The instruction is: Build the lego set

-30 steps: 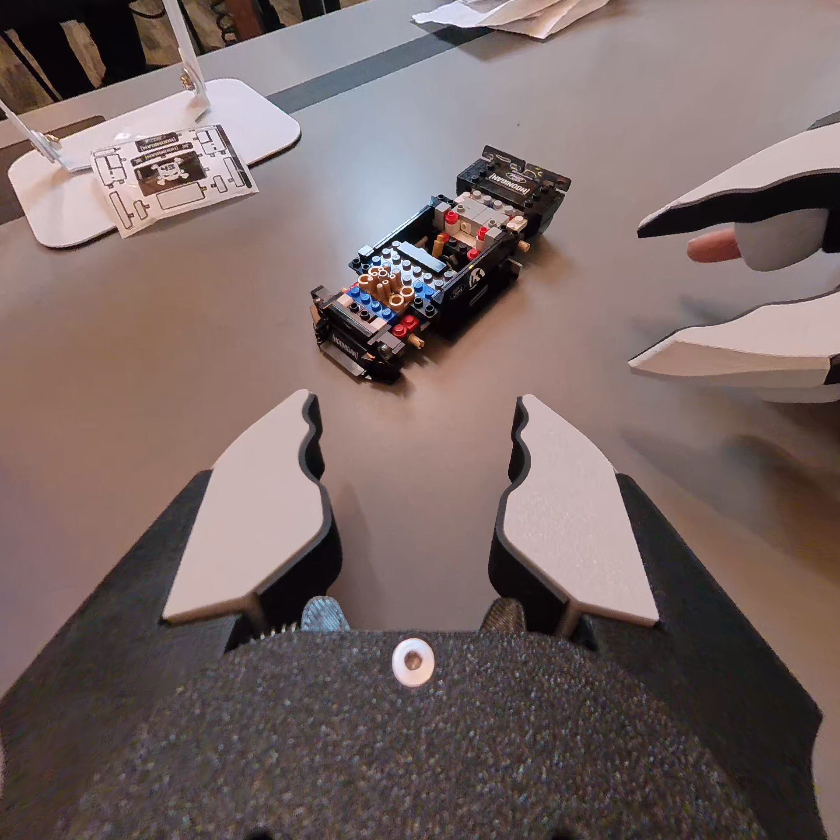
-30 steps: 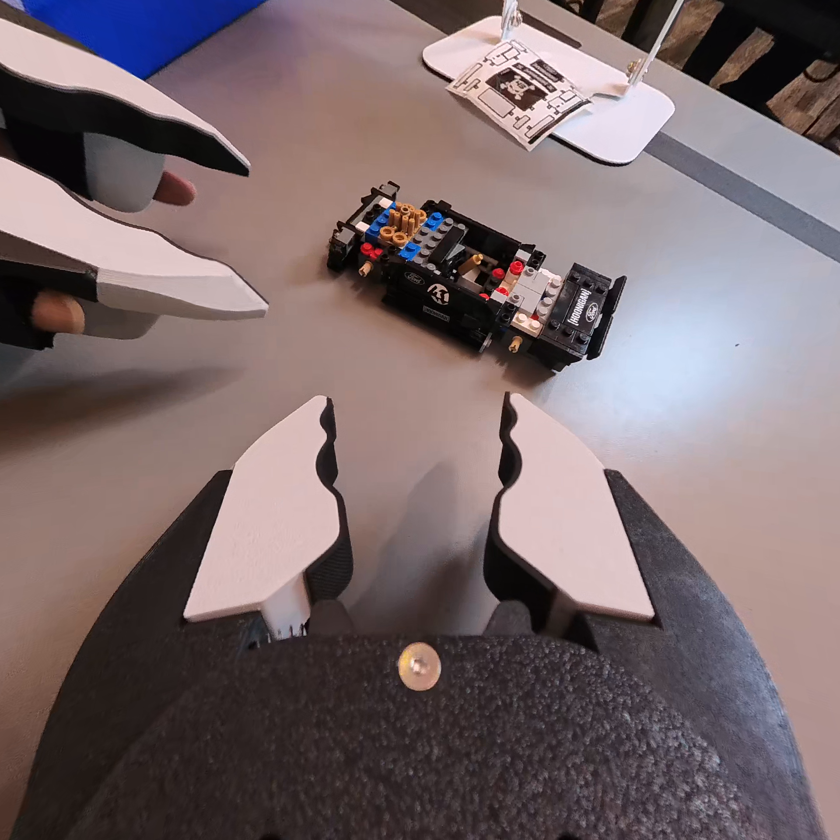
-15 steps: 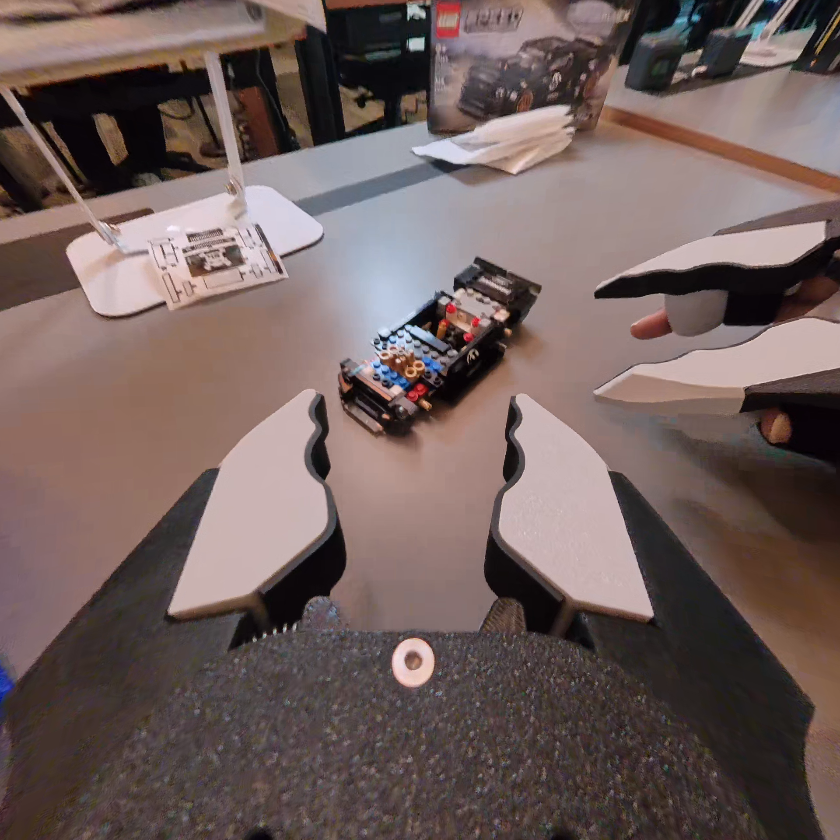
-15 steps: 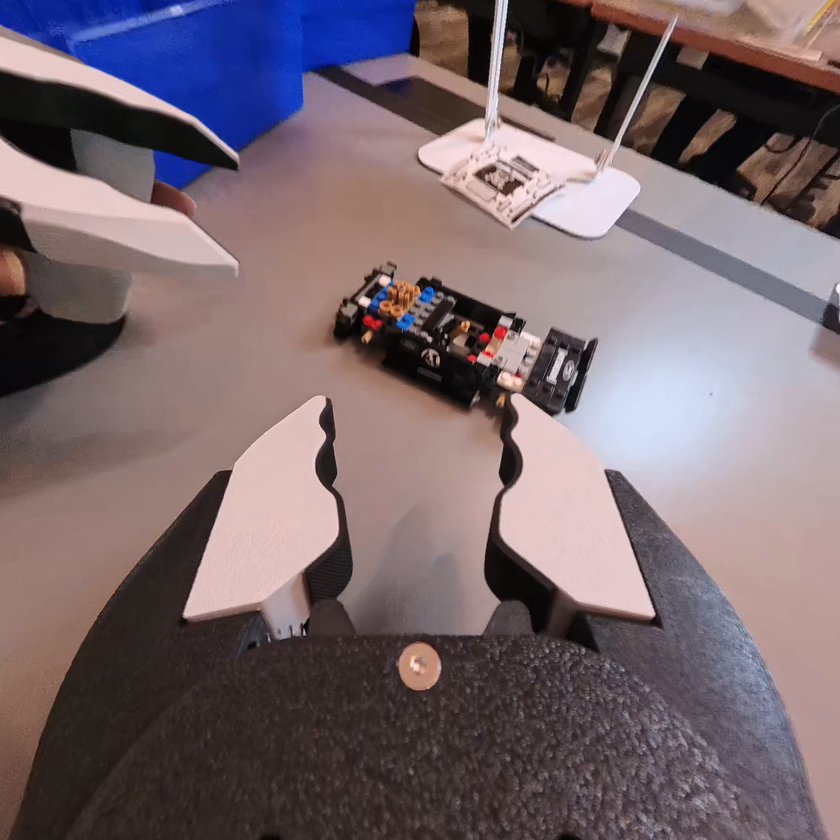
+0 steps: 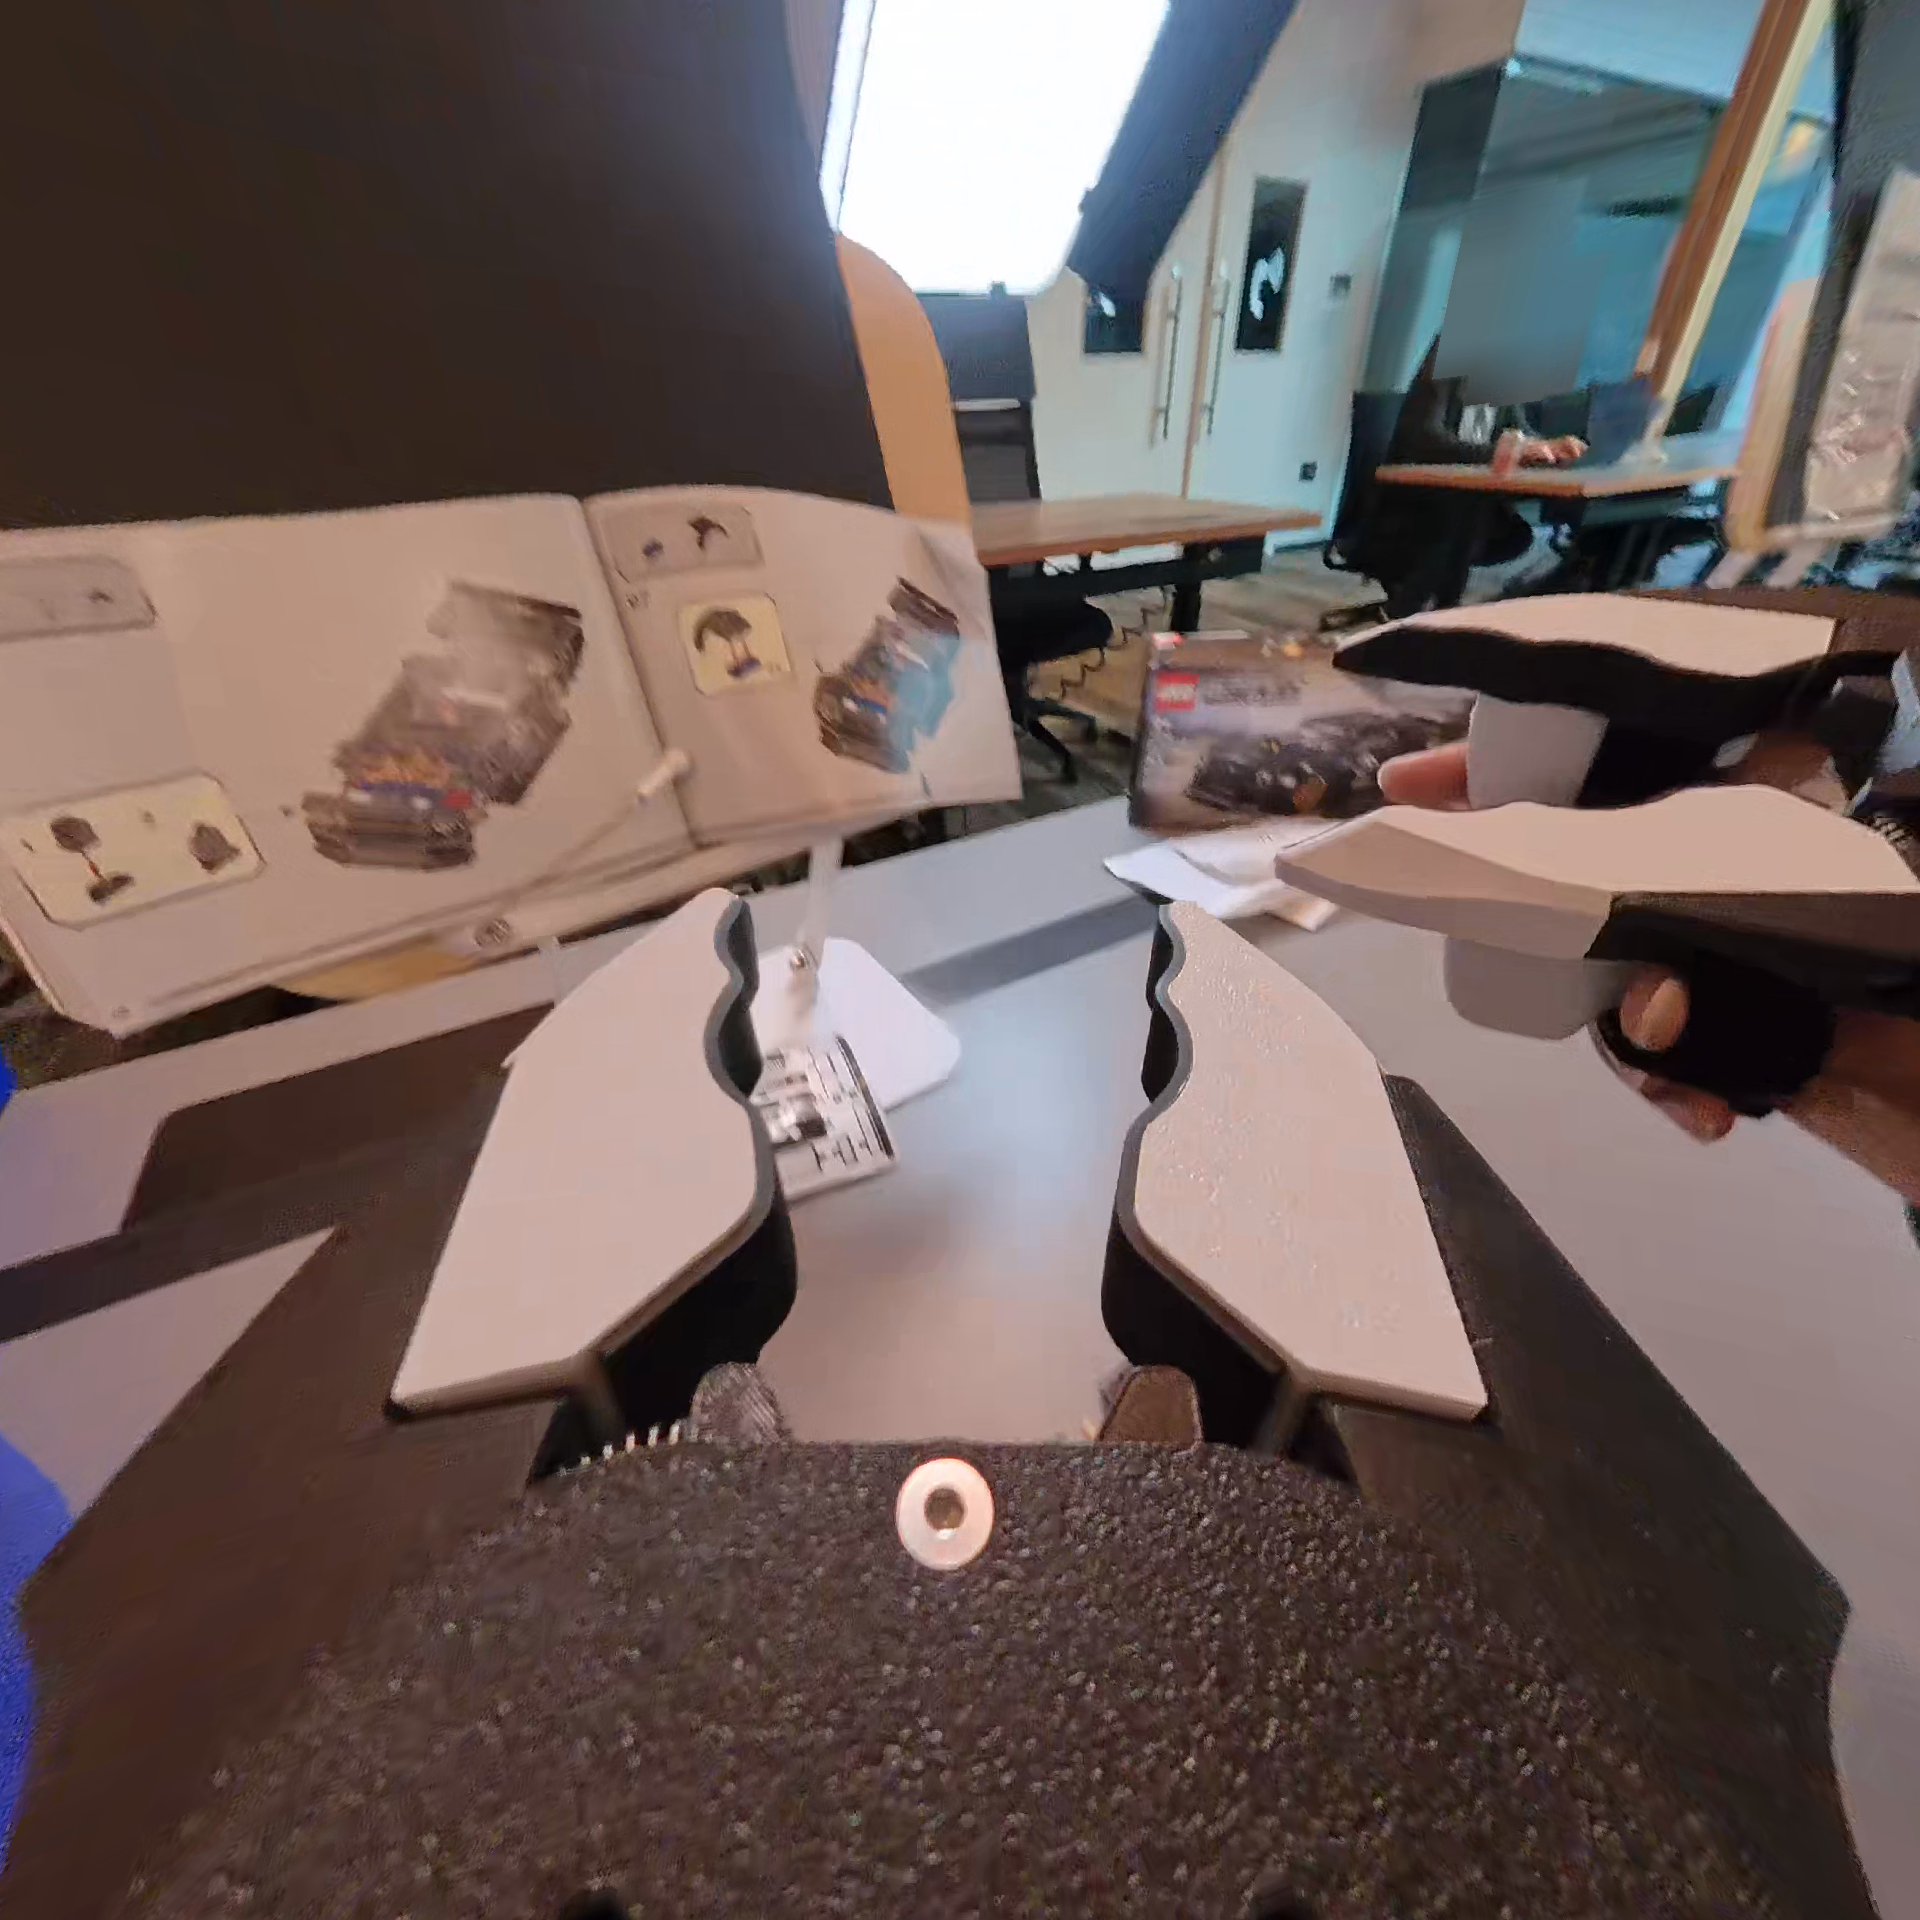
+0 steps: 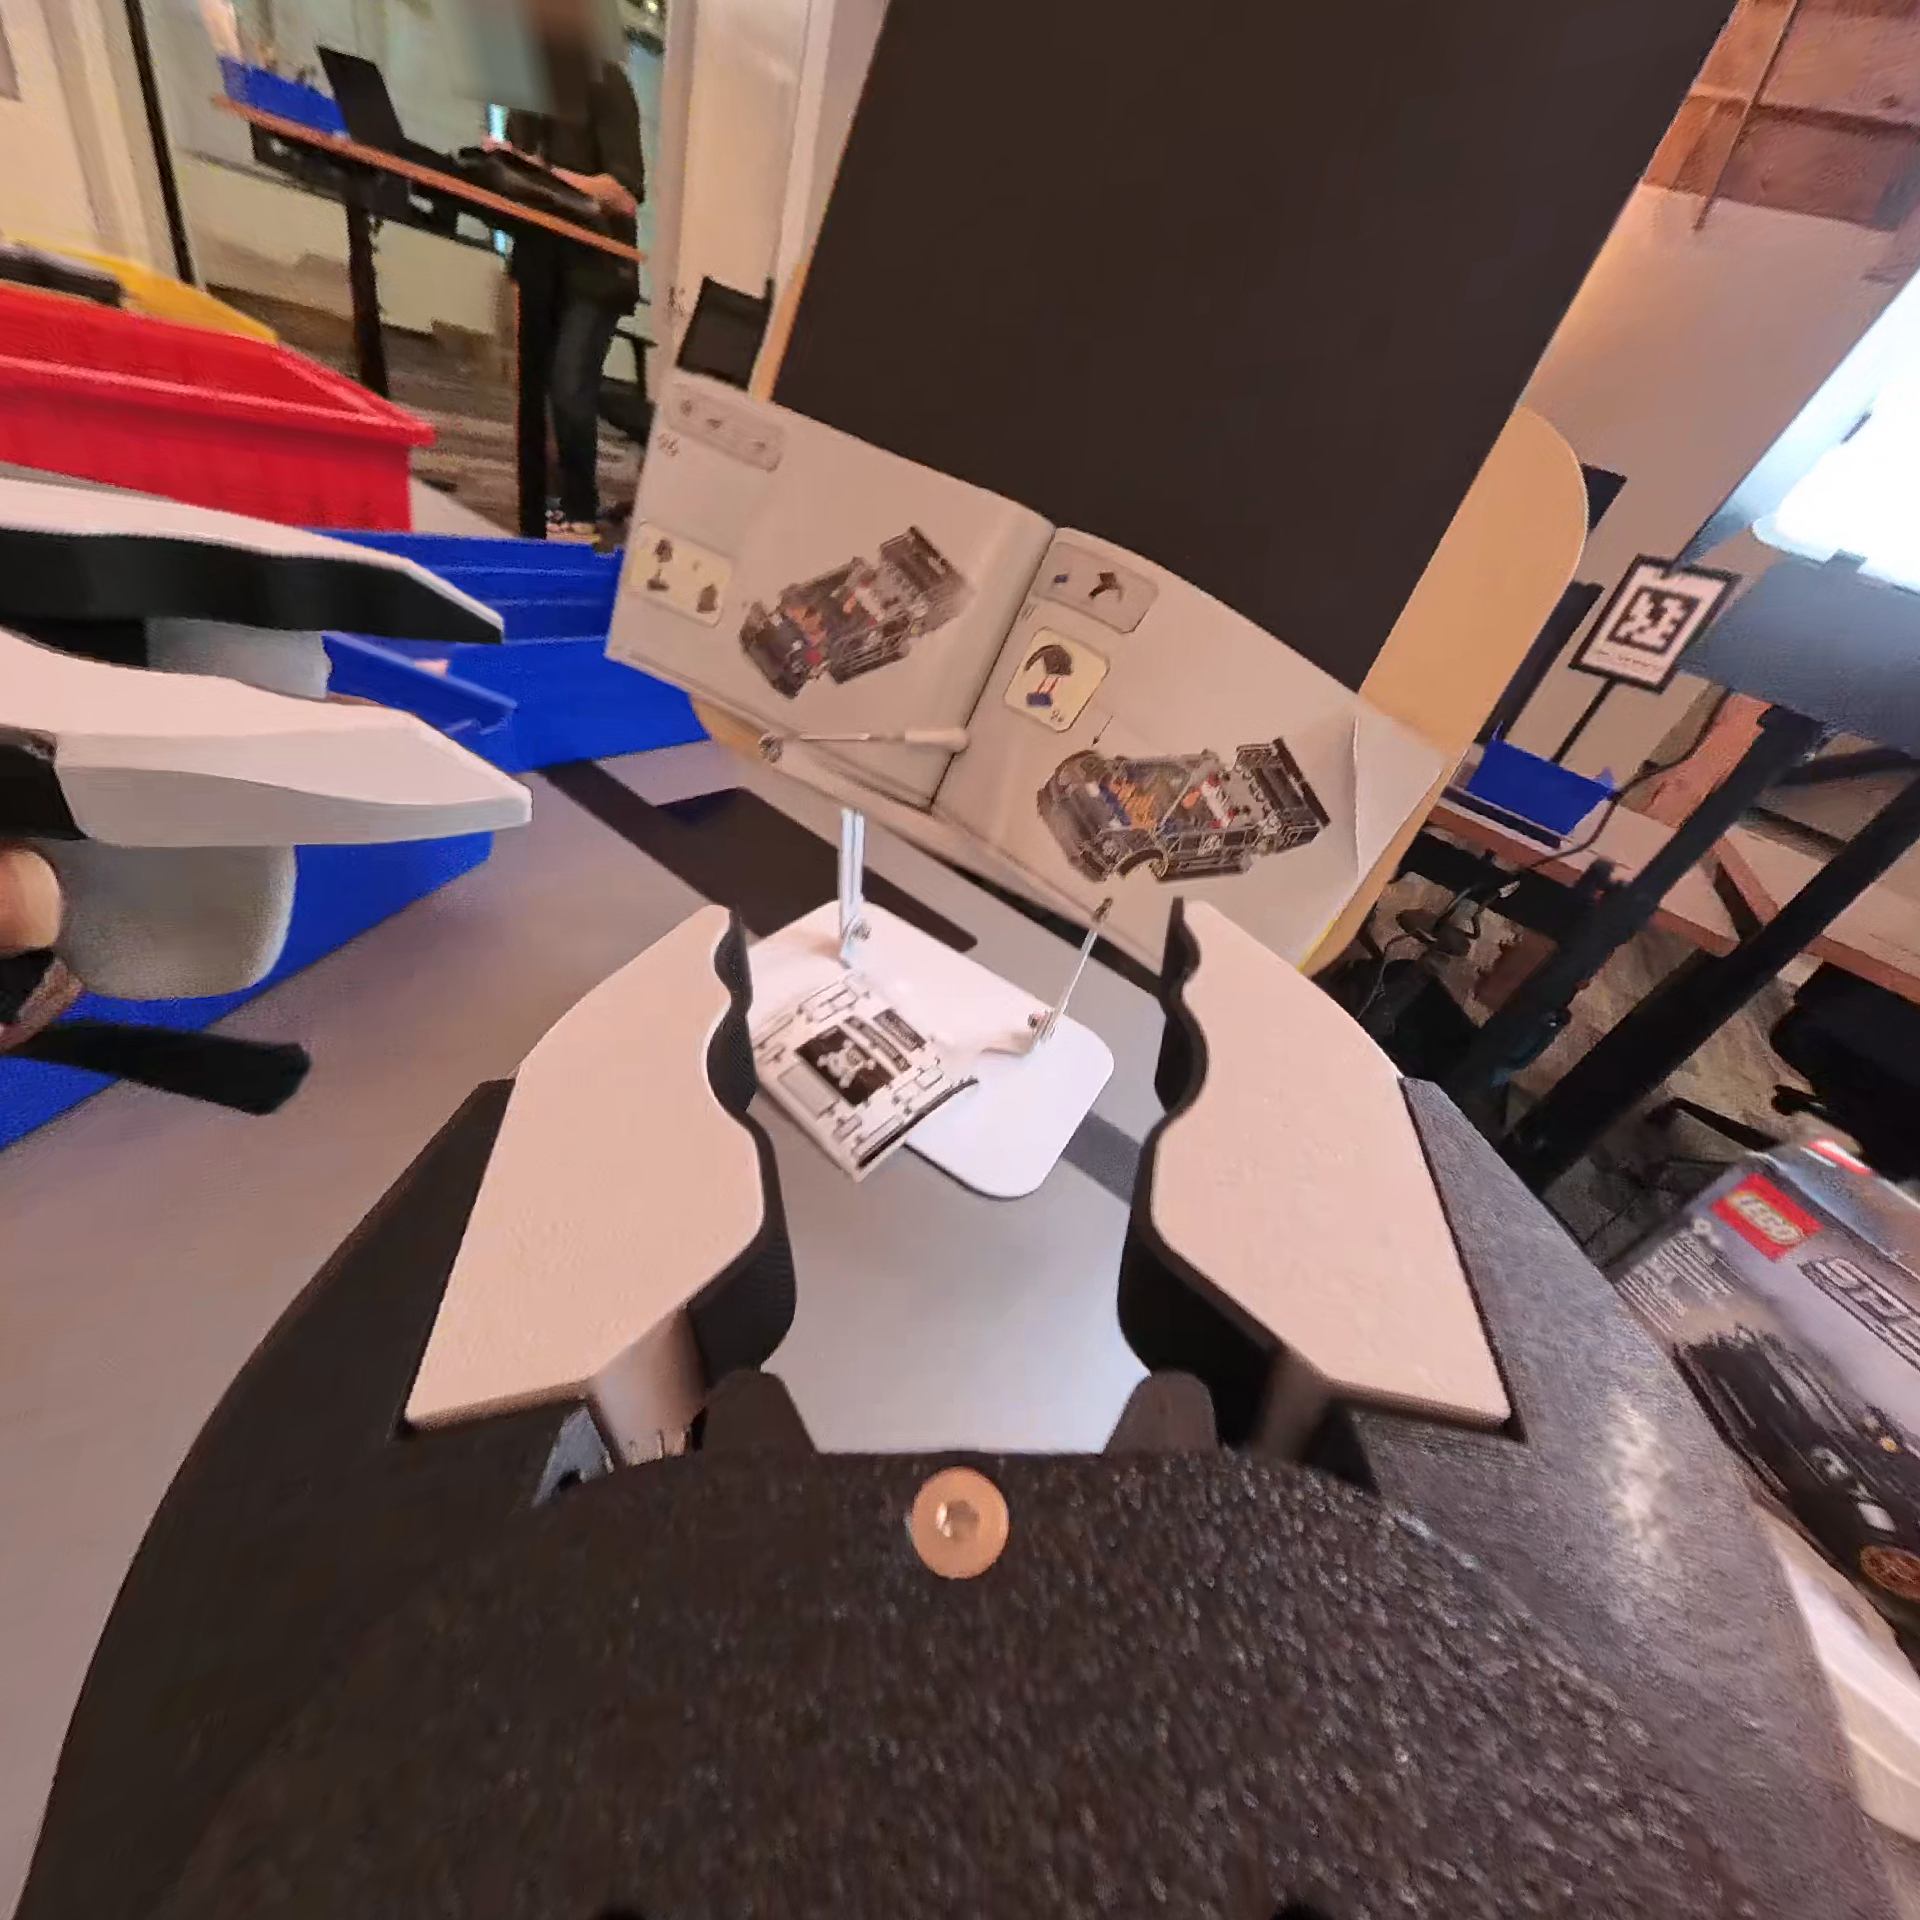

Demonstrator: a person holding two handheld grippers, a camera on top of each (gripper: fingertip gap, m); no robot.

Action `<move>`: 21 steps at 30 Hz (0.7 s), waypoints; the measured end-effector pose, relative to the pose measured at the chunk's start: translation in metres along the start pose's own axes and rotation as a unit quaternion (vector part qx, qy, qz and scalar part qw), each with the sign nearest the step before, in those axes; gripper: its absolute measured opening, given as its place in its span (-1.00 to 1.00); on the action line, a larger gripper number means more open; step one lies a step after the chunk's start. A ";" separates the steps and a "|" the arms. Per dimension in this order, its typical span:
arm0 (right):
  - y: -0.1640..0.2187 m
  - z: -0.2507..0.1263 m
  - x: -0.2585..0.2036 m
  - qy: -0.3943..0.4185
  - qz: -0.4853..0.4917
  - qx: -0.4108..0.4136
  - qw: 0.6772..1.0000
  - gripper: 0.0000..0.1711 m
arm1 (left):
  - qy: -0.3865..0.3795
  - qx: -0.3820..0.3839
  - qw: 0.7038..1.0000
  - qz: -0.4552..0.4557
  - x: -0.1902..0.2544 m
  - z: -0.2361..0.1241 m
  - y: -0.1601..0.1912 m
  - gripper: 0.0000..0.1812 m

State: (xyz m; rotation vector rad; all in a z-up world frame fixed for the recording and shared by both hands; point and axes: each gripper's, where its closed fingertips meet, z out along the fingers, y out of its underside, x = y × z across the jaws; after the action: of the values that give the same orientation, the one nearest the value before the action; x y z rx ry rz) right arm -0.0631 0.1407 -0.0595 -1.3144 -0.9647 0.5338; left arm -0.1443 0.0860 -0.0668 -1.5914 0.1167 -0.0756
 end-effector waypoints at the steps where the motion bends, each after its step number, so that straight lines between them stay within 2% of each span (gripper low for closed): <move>1: -0.001 0.010 0.005 0.005 0.006 0.002 1.000 -0.11 | -0.011 0.009 1.000 0.001 -0.008 0.008 -0.005 -0.22; 4: 0.010 0.038 0.018 0.015 0.020 0.004 1.000 -0.11 | -0.044 0.021 0.999 -0.001 -0.036 0.034 -0.006 -0.23; 7: 0.031 0.048 0.028 0.030 0.046 0.013 0.998 -0.19 | -0.050 0.025 0.997 -0.045 -0.057 0.050 0.009 -0.27; 9: 0.045 0.052 0.031 0.032 0.033 0.007 0.999 -0.19 | -0.069 0.035 0.997 -0.022 -0.068 0.051 0.020 -0.33; 11: 0.051 0.053 0.034 0.032 0.031 0.003 0.999 -0.18 | -0.083 0.016 0.996 0.011 -0.075 0.054 0.033 -0.27; 21: 0.057 0.046 0.044 0.026 0.045 -0.011 0.999 -0.20 | -0.081 -0.007 0.997 0.013 -0.081 0.051 0.064 -0.28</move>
State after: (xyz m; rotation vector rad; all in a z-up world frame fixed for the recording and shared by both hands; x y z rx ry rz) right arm -0.0671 0.2143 -0.1033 -1.3902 -0.8747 0.5559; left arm -0.2201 0.1456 -0.1303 -1.6035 0.0113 0.0742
